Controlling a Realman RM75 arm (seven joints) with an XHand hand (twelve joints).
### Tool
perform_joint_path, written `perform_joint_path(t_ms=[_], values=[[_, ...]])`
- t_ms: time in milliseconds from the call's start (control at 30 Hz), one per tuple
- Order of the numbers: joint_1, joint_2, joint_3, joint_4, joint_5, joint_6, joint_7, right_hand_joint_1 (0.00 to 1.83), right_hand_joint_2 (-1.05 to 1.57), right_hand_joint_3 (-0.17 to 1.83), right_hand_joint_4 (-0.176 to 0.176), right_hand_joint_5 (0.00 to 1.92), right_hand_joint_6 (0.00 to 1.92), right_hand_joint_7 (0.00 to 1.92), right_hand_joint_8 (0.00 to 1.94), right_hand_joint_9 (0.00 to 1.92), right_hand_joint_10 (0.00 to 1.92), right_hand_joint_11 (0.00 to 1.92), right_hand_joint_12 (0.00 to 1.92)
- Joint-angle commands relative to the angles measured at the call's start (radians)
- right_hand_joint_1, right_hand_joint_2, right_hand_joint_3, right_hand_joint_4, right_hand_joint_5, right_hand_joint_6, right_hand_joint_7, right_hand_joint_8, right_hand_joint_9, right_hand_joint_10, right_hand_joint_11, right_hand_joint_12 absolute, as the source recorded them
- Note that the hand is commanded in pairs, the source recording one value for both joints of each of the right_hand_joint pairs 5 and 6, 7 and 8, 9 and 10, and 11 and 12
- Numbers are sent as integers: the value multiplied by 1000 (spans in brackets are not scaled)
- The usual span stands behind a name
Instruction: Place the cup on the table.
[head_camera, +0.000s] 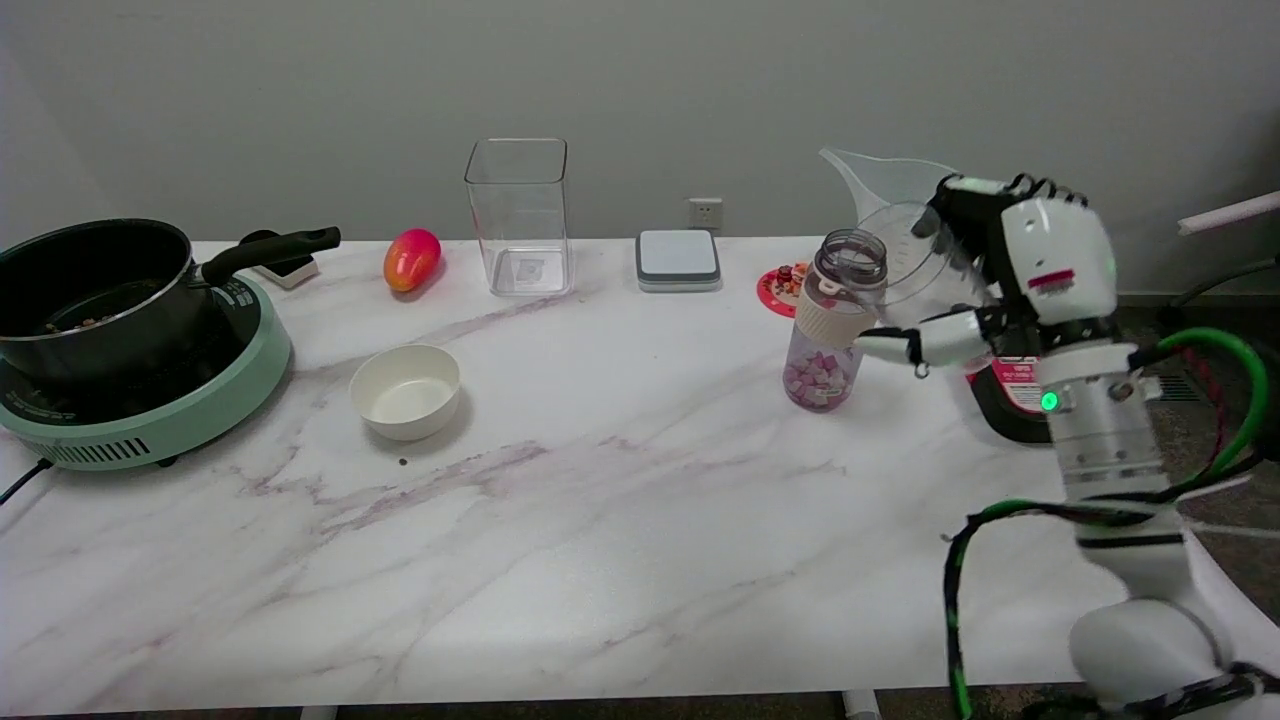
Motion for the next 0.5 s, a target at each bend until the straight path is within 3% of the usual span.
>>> perform_joint_path(t_ms=[33, 267, 500], values=[[22, -147, -458, -154, 224, 359, 32, 1282, 1433, 785, 0, 1381, 1381, 1657, 1657, 1649, 1649, 1416, 1416], [-5, -228, -518, -193, 230, 343, 185, 1193, 1571, 675, 0, 1432, 1432, 1690, 1690, 1677, 1677, 1460, 1460], [34, -213, -517, -255, 246, 261, 480, 1196, 1571, 592, 0, 1459, 1459, 1712, 1712, 1698, 1698, 1501, 1501]])
